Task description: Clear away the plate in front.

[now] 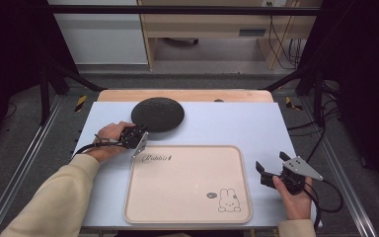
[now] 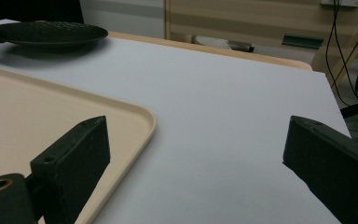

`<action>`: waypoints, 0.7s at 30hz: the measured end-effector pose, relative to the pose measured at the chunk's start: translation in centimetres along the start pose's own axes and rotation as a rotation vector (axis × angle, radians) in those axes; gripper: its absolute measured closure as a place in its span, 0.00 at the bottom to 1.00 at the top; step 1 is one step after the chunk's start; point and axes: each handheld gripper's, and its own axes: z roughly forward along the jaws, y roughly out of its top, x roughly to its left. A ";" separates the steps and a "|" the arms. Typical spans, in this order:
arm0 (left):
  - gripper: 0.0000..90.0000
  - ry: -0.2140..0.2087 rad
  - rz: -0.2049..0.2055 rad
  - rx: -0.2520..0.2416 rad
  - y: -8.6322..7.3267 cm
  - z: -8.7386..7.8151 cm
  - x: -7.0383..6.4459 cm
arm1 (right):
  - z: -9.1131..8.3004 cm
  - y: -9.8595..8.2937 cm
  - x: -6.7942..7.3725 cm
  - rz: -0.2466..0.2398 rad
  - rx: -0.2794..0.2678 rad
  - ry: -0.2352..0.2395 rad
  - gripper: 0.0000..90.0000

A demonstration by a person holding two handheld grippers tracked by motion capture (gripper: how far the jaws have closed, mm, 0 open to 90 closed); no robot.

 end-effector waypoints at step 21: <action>0.93 0.110 0.008 0.040 2.1 -1.0 -0.4 | 0.0 0.0 -0.1 -0.001 0.005 -0.001 0.08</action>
